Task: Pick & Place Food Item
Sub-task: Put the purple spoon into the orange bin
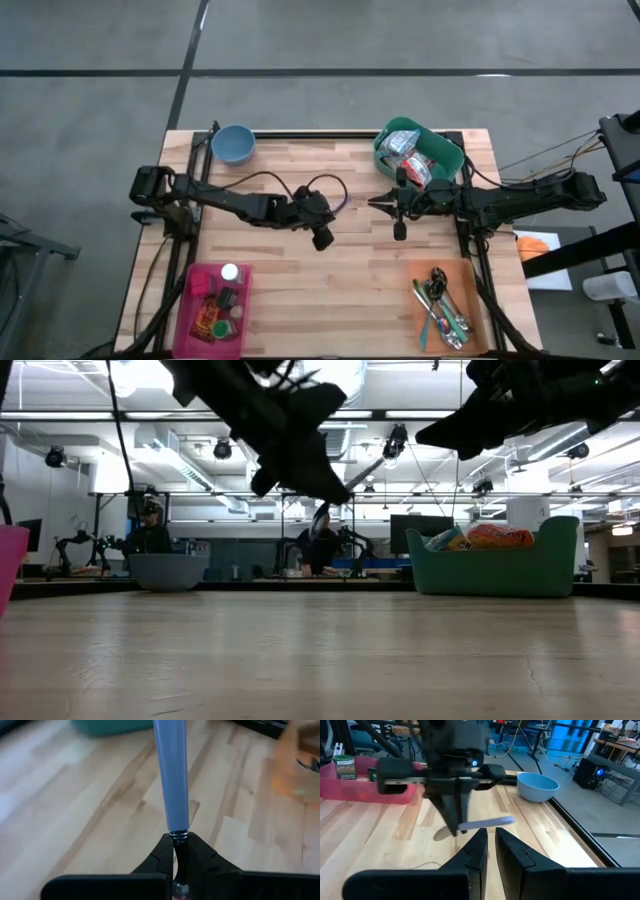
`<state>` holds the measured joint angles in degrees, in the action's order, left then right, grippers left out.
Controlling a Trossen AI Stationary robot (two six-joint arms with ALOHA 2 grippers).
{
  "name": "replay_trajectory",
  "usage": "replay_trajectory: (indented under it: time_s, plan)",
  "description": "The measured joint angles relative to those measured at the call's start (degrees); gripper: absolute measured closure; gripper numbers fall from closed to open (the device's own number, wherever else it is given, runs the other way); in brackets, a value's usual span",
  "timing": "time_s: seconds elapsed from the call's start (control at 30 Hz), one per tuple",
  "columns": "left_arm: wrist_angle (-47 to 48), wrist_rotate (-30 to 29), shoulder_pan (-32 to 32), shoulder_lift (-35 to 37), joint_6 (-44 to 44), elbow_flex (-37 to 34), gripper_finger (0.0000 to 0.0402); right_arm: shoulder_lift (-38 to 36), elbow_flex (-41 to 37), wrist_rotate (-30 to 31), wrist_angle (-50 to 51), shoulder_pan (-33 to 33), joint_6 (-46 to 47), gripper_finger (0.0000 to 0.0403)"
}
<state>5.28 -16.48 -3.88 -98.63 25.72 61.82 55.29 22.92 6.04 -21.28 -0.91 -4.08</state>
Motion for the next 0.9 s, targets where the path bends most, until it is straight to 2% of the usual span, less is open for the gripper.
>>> replay_trajectory:
  time_s: [0.17,0.4,0.63,0.73,0.9]
  plan:
    - [-2.8,-2.1,-2.5,0.2,-9.4,-0.2,0.0387,0.0,0.0,0.0,0.0,0.0,0.0,0.0370]
    - [-3.2,-6.2,-6.2,1.6,-16.7,-0.2,0.0387,0.0,0.0,0.0,0.0,0.0,0.0,0.0370]
    - [-4.4,-16.7,-11.0,3.5,-23.9,-0.2,0.0387,0.0,0.0,0.0,0.0,0.0,0.0,0.0370]
    - [-4.2,-16.8,-11.6,3.7,-24.7,-0.2,0.0387,0.0,0.0,0.0,0.0,0.0,0.0,0.0370]
    - [-5.2,-13.9,-10.9,3.8,-24.1,-0.3,0.0386,0.0,0.0,0.0,0.0,0.0,0.0,0.0370]
